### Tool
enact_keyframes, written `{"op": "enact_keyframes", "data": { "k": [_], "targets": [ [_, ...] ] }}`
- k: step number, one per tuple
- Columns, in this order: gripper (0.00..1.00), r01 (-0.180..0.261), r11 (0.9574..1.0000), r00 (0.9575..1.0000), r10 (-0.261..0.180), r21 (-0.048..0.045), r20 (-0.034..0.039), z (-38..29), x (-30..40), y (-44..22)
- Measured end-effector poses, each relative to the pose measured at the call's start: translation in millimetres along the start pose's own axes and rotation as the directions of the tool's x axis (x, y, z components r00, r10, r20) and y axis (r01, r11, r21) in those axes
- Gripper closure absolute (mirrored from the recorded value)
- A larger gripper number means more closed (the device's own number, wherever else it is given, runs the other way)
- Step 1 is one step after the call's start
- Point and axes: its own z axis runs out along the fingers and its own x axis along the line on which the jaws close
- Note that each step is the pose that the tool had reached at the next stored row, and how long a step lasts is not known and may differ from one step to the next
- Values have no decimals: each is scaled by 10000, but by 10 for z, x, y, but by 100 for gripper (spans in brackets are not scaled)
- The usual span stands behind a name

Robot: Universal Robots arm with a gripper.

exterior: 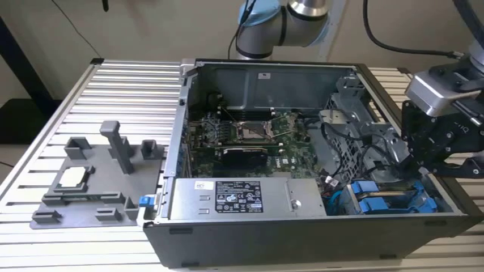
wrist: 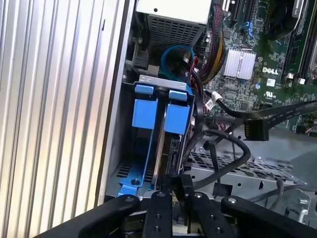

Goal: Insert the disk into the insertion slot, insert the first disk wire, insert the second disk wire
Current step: 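Insert the first disk wire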

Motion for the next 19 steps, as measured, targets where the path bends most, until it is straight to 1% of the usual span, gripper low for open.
{"op": "enact_keyframes", "data": {
  "k": [3, 7, 9, 14, 15, 18, 19],
  "targets": [
    [81, -5, 9999, 10000, 6, 172, -30, 34, 2, 23],
    [81, -107, 9995, 9999, 109, 310, -55, 76, 2, 28],
    [81, -190, 9993, 9998, 192, 337, -64, 85, 1, 29],
    [81, -262, 9991, 9996, 265, 347, -65, 89, 2, 31],
    [81, -272, 9989, 9996, 275, 371, -66, 93, 1, 37],
    [81, -322, 9982, 9994, 326, 500, -73, 107, -1, 49],
    [81, -358, 9980, 9993, 363, 523, -75, 113, -1, 49]
  ]
}}
